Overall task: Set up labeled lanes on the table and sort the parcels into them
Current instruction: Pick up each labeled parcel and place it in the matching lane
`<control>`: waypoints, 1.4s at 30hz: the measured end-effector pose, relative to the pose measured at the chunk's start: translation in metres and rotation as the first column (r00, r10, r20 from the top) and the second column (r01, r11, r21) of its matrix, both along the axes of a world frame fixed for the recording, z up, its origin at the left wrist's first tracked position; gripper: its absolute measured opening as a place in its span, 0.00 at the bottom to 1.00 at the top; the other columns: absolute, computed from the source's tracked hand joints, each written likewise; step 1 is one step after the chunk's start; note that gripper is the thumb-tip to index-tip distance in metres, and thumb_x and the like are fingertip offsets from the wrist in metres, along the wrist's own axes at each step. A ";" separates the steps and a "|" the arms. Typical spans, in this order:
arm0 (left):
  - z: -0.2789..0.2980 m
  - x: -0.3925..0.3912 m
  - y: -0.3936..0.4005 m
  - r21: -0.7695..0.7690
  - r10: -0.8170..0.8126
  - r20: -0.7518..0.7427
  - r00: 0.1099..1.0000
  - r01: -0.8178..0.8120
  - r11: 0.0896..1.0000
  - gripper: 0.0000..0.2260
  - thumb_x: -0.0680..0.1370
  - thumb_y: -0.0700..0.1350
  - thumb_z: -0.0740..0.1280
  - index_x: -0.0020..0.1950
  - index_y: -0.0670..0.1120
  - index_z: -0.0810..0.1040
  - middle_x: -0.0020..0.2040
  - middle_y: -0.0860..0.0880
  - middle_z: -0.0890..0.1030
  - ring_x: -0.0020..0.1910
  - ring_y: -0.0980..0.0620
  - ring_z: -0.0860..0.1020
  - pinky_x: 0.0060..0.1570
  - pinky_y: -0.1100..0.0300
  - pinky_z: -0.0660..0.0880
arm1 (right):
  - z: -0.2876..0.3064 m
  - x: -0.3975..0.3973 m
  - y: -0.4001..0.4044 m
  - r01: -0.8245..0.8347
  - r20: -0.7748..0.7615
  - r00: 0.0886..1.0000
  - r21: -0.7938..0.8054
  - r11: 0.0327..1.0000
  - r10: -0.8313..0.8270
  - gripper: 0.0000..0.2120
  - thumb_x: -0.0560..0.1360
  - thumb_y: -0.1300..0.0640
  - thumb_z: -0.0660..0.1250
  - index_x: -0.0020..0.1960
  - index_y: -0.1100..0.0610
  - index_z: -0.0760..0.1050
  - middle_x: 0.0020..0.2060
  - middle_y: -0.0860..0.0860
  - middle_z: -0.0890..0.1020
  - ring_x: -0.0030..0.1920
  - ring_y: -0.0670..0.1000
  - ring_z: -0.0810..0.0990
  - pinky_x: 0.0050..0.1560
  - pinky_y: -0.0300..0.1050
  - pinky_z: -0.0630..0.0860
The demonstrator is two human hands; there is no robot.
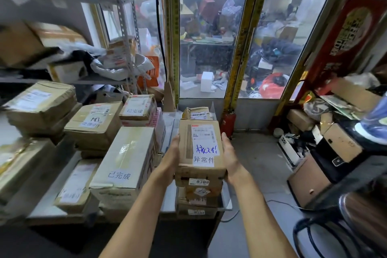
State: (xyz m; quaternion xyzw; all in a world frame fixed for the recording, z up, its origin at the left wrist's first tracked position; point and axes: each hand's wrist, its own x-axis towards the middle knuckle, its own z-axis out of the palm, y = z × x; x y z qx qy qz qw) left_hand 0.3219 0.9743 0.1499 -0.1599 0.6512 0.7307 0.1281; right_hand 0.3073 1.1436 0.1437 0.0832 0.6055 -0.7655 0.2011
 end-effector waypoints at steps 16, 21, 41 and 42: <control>0.044 0.094 -0.108 -0.784 0.173 -0.510 0.842 -0.538 0.310 0.33 0.78 0.71 0.41 0.82 0.63 0.43 0.82 0.59 0.38 0.79 0.58 0.31 0.75 0.46 0.33 | 0.059 -0.023 -0.137 0.184 -0.490 0.607 0.852 0.490 0.626 0.44 0.73 0.19 0.44 0.79 0.35 0.28 0.74 0.44 0.19 0.81 0.57 0.29 0.78 0.71 0.53; 0.042 0.173 -0.178 -0.848 0.438 -0.446 0.781 -0.525 0.072 0.33 0.79 0.69 0.45 0.82 0.62 0.43 0.82 0.56 0.33 0.78 0.56 0.27 0.78 0.44 0.35 | 0.066 0.031 -0.229 0.109 -0.434 0.316 0.900 0.422 0.844 0.40 0.79 0.26 0.48 0.83 0.40 0.37 0.80 0.48 0.28 0.78 0.54 0.24 0.79 0.59 0.29; 0.039 0.355 -0.408 -0.930 0.733 -0.334 0.593 -0.332 -0.155 0.31 0.84 0.62 0.48 0.81 0.59 0.34 0.77 0.54 0.23 0.76 0.48 0.24 0.77 0.44 0.30 | 0.054 0.178 -0.527 0.146 -0.389 -0.109 0.904 0.402 0.915 0.48 0.68 0.21 0.33 0.82 0.42 0.32 0.79 0.50 0.26 0.77 0.56 0.21 0.77 0.62 0.27; 0.039 0.360 -0.417 -0.933 0.742 -0.326 0.586 -0.328 -0.151 0.31 0.84 0.62 0.47 0.81 0.58 0.33 0.78 0.53 0.24 0.77 0.47 0.24 0.77 0.44 0.31 | 0.053 0.183 -0.539 0.145 -0.386 -0.115 0.905 0.400 0.915 0.48 0.68 0.21 0.32 0.82 0.42 0.32 0.80 0.50 0.27 0.77 0.56 0.22 0.77 0.62 0.27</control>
